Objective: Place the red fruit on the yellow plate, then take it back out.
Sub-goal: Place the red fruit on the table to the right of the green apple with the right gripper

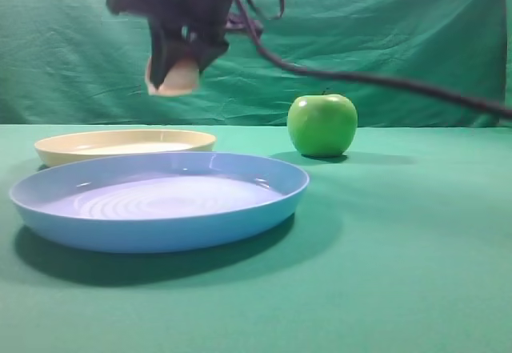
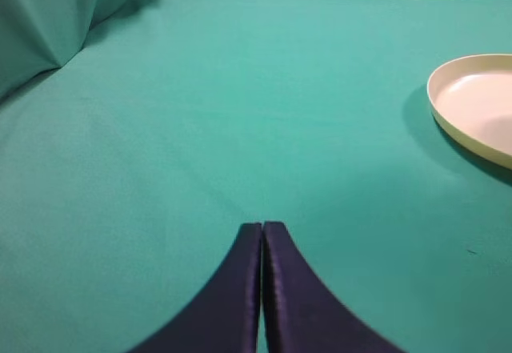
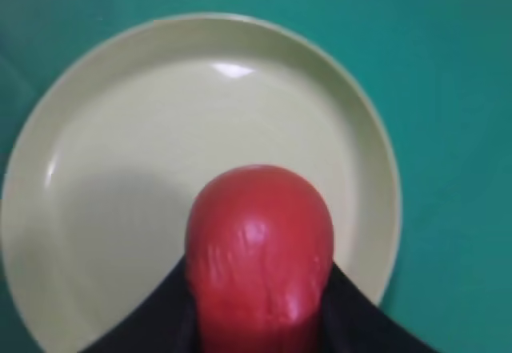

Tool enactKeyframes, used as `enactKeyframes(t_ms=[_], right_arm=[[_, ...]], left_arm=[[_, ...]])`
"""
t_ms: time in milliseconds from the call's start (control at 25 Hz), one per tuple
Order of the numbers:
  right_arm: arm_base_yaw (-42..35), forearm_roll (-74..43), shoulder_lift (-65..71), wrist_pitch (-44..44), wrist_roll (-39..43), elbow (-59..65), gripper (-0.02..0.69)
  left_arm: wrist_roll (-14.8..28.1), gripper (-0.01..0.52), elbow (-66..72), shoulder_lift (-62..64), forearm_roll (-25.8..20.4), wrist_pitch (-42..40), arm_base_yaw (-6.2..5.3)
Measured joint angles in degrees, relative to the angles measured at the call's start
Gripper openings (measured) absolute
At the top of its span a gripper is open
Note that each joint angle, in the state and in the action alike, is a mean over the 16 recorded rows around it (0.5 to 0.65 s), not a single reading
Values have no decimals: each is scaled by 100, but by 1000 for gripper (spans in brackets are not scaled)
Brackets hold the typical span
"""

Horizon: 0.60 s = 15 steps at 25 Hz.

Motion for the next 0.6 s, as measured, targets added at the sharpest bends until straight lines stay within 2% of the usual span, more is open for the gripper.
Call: enactKeyframes(t_ms=[280,600], right_arm=[[-174,-393,-1555,213,493,1586,197],[-549,-508,-3294,-651,937,4446,196]], left_arm=[[0,0,0,0,0,0,0],[0,0,0,0,0,0,0]])
